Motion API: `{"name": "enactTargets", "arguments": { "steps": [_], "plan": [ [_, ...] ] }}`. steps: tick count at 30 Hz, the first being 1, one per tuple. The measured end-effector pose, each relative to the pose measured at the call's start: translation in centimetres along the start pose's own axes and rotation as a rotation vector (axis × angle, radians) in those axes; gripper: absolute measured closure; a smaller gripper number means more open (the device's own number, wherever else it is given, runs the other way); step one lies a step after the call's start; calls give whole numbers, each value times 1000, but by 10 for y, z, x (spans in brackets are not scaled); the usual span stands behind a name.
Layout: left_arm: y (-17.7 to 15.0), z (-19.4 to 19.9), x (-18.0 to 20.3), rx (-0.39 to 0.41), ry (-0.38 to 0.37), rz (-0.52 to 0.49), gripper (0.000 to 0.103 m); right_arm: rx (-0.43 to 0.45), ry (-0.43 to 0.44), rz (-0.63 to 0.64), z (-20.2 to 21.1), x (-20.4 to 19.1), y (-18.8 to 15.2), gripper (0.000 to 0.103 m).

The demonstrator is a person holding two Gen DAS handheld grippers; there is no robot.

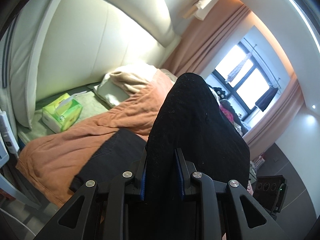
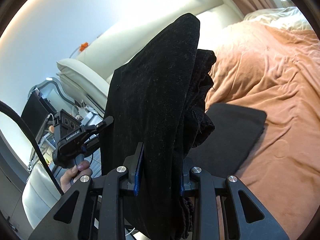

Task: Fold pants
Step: 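Lift the folded black pants with both grippers and carry them across the bed, then lower the pants stack onto the bed corner and open both grippers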

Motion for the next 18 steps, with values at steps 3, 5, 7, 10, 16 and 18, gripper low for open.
{"name": "enactTargets", "arguments": {
  "steps": [3, 5, 7, 10, 16, 18],
  "plan": [
    [2, -8, -22, -4, 27, 23, 77, -31, -1, -7, -25, 2, -1, 78],
    [3, -16, -34, -9, 49, 30, 77, -46, -2, -18, -40, 5, -1, 78],
    [4, -24, -42, -17, 62, 37, 77, -51, -4, -21, -52, 8, 1, 78],
    [4, -44, -54, -40, 81, 39, 77, -55, -12, -38, -65, 20, 6, 78],
    [3, -92, -72, -98, 111, 37, 77, -68, -41, -62, -88, 45, 14, 78],
    [4, -107, -75, -108, 116, 34, 77, -70, -49, -65, -91, 51, 16, 78]
  ]
}}
Point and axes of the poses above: each gripper's, at about its wrist camera, not at the fingertips, and z roughly against the way its jaws point, x to its right, y to its top, the point moved 10 cm from there along -z, roughly the way its jaws point, and after that the axes turned 5 degrees about -z, right-handed, at the moved point
